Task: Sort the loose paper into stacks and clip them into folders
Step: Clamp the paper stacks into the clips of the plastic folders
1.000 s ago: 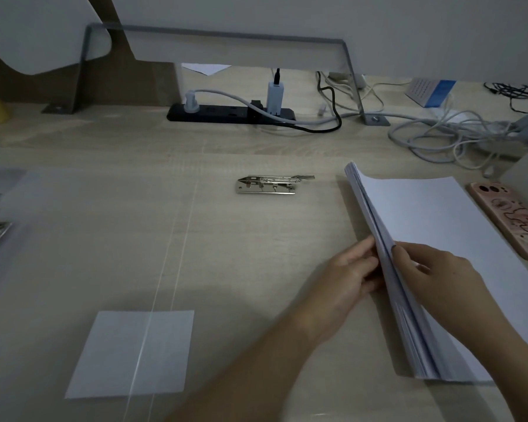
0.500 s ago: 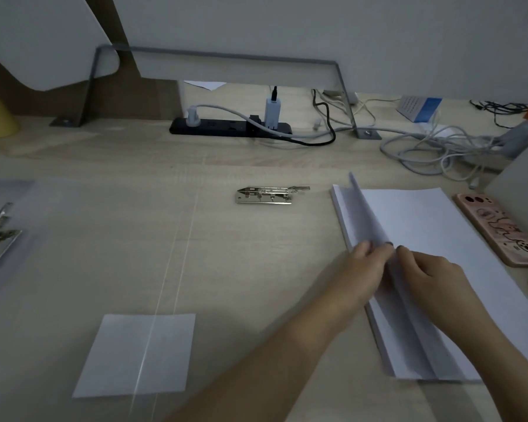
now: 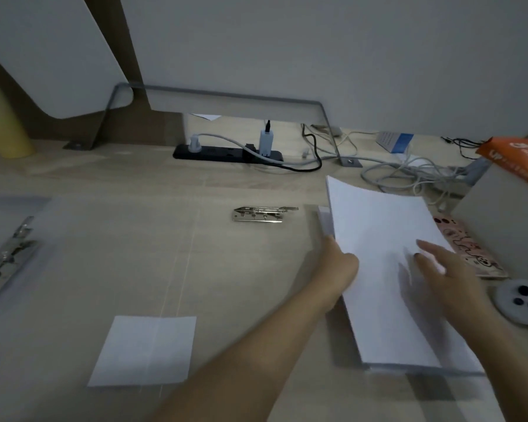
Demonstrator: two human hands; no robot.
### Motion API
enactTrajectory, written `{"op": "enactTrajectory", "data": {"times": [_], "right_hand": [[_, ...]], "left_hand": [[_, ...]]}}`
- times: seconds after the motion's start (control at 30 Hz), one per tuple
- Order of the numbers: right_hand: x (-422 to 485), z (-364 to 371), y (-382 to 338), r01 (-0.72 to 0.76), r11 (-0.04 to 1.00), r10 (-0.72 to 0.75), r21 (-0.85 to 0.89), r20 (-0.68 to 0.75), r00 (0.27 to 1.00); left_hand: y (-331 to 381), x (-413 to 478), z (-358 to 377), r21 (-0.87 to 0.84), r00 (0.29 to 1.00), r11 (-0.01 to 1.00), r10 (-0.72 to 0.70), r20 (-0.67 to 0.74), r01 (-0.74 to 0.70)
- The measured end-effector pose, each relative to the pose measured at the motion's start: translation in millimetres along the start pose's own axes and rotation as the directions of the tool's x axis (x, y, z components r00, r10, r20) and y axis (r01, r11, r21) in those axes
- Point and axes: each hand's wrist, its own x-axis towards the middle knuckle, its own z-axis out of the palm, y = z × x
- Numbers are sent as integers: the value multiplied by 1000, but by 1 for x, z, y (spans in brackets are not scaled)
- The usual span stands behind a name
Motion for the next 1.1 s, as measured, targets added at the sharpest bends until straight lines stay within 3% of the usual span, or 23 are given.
{"op": "enactTrajectory", "data": {"times": [0.1,0.2,0.33,0.43,0.57,0.7,0.83,1.1], "right_hand": [[3,-14,3,-68,993,74,96,-61,995],[-4,-10,-12,-42,982,54,184,-59,997],[-17,18,-42,-46,937,73,345,-66,995],[-26,49,-59,-59,916,59,397,11,998],[-37,90,-65,-121,920,83,373,115,990],[-39,110,-54,-164,939,113,304,178,978],[-34,109,-53,-206,939,150,276,212,966],[-30,106,-54,-326,904,245,276,289,926]], "left_hand": [[1,-11,-26,-73,996,994,79,-31,-81],[-6,-25,-60,-86,995,991,95,-44,-99],[-28,-42,-107,-56,988,995,79,-133,-87],[-49,-50,-137,-4,968,999,34,-250,-36],[-75,-55,-163,32,941,998,-42,-336,56],[-90,-57,-173,111,942,979,-131,-309,173],[-96,-53,-185,177,947,968,-116,-300,175],[-100,-50,-198,74,962,978,-176,-208,195]]}}
